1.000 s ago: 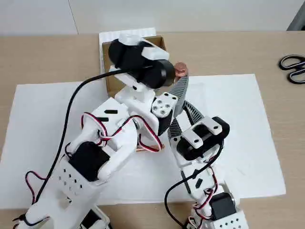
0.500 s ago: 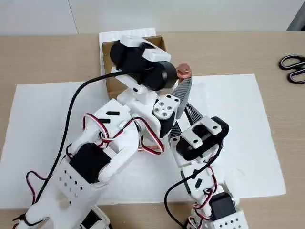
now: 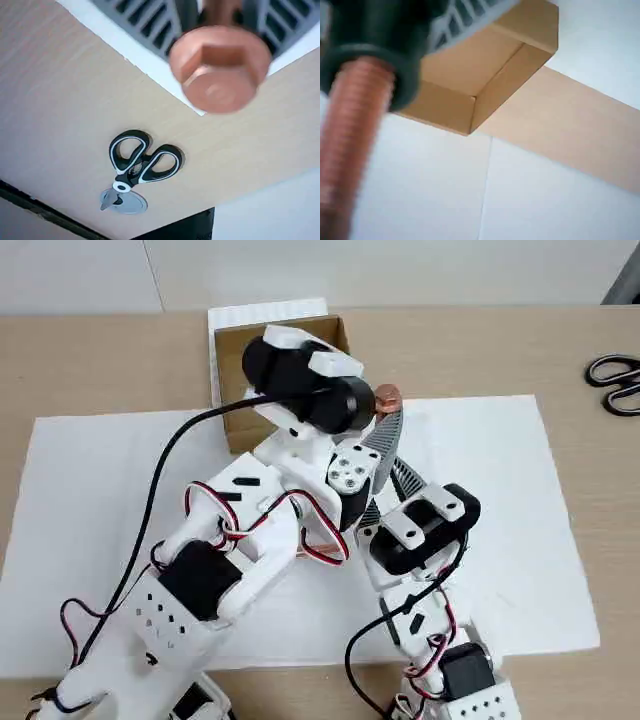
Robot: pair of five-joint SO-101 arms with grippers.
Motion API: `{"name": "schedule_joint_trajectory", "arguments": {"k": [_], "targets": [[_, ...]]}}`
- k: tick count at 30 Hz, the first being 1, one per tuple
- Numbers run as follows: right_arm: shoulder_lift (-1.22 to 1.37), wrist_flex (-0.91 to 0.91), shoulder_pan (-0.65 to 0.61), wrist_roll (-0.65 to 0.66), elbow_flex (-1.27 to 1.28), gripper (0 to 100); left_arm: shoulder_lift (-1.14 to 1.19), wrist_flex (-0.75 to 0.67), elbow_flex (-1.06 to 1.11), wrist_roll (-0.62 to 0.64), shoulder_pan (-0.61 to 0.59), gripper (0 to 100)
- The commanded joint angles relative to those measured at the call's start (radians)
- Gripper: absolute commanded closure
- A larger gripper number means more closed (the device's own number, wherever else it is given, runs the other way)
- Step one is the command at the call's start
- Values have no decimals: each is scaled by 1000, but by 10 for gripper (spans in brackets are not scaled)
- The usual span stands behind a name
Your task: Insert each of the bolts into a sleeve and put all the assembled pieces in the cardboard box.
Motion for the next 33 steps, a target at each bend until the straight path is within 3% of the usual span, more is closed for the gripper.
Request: {"name": "schedule_joint_trajectory", "arguments": {"k": [1, 17, 24, 33], "targets": [[-24, -27, 1, 9, -14, 996, -28, -11, 12, 32, 12, 995], [-24, -64, 2, 11, -14, 996, -95, -12, 168, 40, 84, 994], [-24, -62, 2, 12, -15, 996, -166, -15, 246, 114, 52, 852], [-24, 48, -1, 5, -80, 996, -175, -83, 259, 110, 38, 847]]}}
